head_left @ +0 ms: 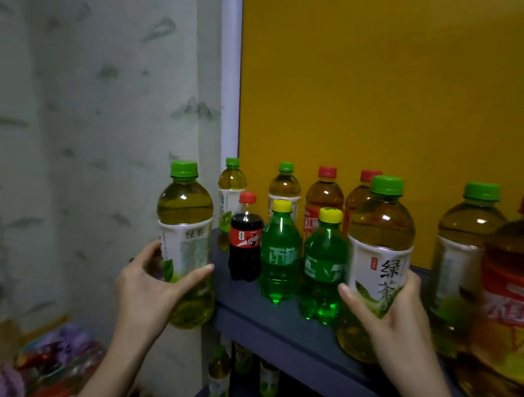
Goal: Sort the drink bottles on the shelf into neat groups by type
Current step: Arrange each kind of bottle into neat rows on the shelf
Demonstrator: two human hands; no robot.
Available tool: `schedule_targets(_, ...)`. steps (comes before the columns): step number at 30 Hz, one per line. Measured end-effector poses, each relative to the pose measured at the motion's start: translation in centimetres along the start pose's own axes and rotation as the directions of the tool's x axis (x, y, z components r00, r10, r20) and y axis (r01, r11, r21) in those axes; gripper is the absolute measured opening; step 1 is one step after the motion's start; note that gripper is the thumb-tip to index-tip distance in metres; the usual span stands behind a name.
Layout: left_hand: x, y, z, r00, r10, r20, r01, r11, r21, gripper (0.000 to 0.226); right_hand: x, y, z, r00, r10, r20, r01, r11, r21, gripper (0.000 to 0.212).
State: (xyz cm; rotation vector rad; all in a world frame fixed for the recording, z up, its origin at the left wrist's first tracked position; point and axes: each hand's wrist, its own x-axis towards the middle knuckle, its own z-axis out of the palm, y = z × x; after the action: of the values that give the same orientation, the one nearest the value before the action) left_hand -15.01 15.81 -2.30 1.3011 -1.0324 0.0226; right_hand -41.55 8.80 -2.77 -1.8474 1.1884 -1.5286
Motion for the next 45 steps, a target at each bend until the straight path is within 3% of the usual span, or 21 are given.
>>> schedule_targets(7,7.4,-5.6,2.9,0.981,-0.02,0.194,0.031,0.998,-0.055,0.051,1.1,0.1,2.2,0.977,0.085,-0.198,-0.106,0.989,-0.1,0.062)
schedule_targets(12,10.3,-8.2,4.5,0.948,-0.045,0.315,0.09,0.987,-0.13,0.067,1.2,-0.2,3.1,0.957,0.121,-0.262,-0.163,0.976,-0.145,0.072)
schedule_targets(24,14.0,-12.1,7.3,0.886,0.004,0.465,0.072,0.986,-0.147,0.071,0.9,-1.3,4.5,0.932,0.105,-0.348,-0.196,0.951,-0.239,0.075)
schedule_targets(26,13.7,-11.7,7.0,0.905,0.016,0.426,0.028,0.995,-0.097,0.072,0.4,-1.6,4.5,0.926,0.136,-0.353,-0.243,0.928,-0.281,0.088)
schedule_targets(28,12.7,-10.8,6.1,0.96,0.093,0.265,-0.078,0.995,-0.066,0.071,-0.4,-2.1,4.6,0.909,0.156,-0.387,-0.304,0.884,-0.355,0.099)
schedule_targets(30,11.2,-9.6,5.1,0.961,0.259,0.099,-0.246,0.961,-0.129,0.058,-1.7,-2.9,4.8,0.881,0.079,-0.466,-0.307,0.846,-0.436,0.084)
schedule_targets(32,10.0,-9.0,4.7,0.911,0.395,0.115,-0.368,0.907,-0.206,0.046,-2.9,-4.0,5.4,0.862,-0.088,-0.5,-0.219,0.824,-0.523,0.07)
schedule_targets(35,9.3,-8.7,6.0,0.832,0.372,0.412,-0.281,0.922,-0.267,0.062,-3.2,-6.5,7.2,0.873,-0.217,-0.437,-0.039,0.861,-0.506,0.045)
schedule_targets(39,9.4,-8.3,8.8,0.738,0.257,0.624,-0.145,0.963,-0.225,0.088,-1.8,-8.7,11.0,0.939,-0.188,-0.287,0.064,0.917,-0.393,0.035)
schedule_targets(41,9.6,-8.2,9.5,0.725,0.184,0.664,-0.054,0.976,-0.211,0.079,-1.0,-8.8,12.8,0.957,-0.184,-0.224,0.099,0.934,-0.344,0.036)
schedule_targets(45,9.2,-8.4,7.9,0.79,0.171,0.588,-0.027,0.969,-0.246,0.064,1.2,-8.7,15.4,0.982,-0.145,-0.119,0.126,0.98,-0.155,0.033)
